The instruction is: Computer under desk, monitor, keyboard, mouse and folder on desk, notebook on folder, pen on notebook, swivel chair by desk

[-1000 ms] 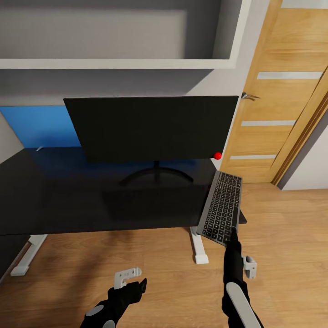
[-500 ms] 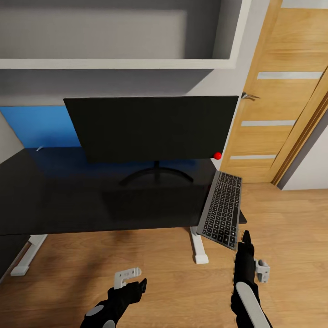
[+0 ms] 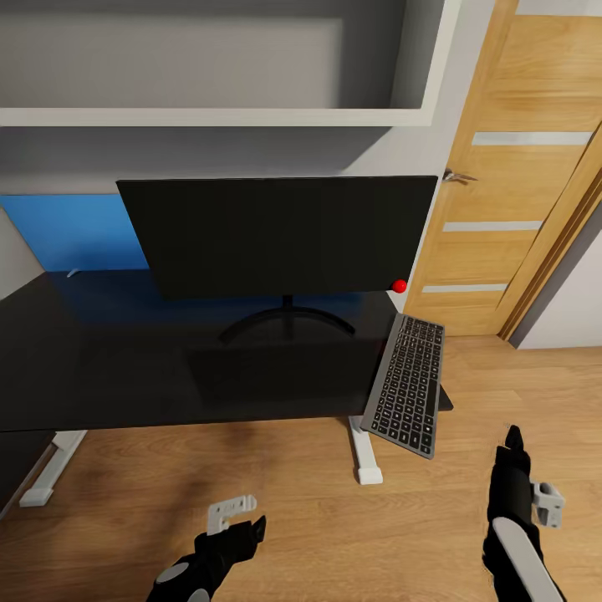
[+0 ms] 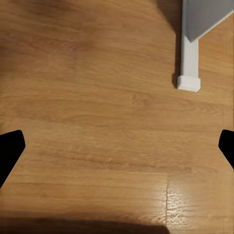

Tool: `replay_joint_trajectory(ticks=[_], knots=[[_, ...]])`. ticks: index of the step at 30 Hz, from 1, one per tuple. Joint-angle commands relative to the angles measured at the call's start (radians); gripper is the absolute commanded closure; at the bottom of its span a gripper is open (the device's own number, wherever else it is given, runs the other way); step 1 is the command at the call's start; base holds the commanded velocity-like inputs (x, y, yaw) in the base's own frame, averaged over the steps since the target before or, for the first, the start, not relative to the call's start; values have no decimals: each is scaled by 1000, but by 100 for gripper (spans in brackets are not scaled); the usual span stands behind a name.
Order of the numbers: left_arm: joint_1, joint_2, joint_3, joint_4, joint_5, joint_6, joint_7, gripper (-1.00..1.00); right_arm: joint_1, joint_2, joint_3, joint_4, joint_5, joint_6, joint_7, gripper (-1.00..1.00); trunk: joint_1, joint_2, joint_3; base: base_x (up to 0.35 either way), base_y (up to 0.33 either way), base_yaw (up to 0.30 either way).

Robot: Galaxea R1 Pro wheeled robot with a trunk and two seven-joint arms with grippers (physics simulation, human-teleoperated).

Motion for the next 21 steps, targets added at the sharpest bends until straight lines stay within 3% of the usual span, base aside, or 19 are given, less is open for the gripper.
replay_joint_trajectory(ticks=[1, 4, 7, 10, 13, 14, 15, 16, 17, 20, 21], knots=[[-1, 1, -1, 1, 11, 2, 10, -100, -1, -11, 2, 8, -11, -3, 5, -100, 0, 0, -1, 0, 0, 0], [-1, 29, -2, 62, 10, -3, 11, -100, -2, -71, 14, 137, -6, 30, -6, -100, 0, 0, -1, 0, 0, 0], [-1, 37, -2, 101, 10, -4, 11, -100, -2, -92, 15, 214, 15, 79, -8, -100, 0, 0, -1, 0, 0, 0], [-1, 41, -3, 174, 10, -6, 12, -100, -1, -109, 17, 331, 74, 136, -10, -100, 0, 0, -1, 0, 0, 0], [-1, 43, -2, 265, 9, -9, 11, -100, -1, -113, 29, 491, 200, 157, -7, -100, 0, 0, -1, 0, 0, 0], [-1, 44, -3, 335, 8, -22, 11, -100, -2, -112, 37, 591, 313, 152, -6, -100, 0, 0, -1, 0, 0, 0], [-1, 45, -2, 379, 8, -47, 11, -100, -2, -110, 39, 645, 387, 142, -6, -100, 0, 0, -1, 0, 0, 0], [-1, 45, -2, 400, 8, -66, 10, -100, -2, -110, 40, 667, 422, 133, -6, -100, 0, 0, -1, 0, 0, 0], [-1, 45, -2, 440, 7, -112, 9, -100, -2, -108, 42, 705, 487, 113, -6, -100, 0, 0, -1, 0, 0, 0], [-1, 45, -2, 529, 7, -236, 7, -100, -2, -105, 44, 807, 608, 43, -8, -100, 0, 0, -1, 0, 0, 0], [-1, 44, -2, 545, 7, -256, 6, -100, -2, -104, 45, 831, 622, 28, -8, -100, 0, 0, -1, 0, 0, 0]])
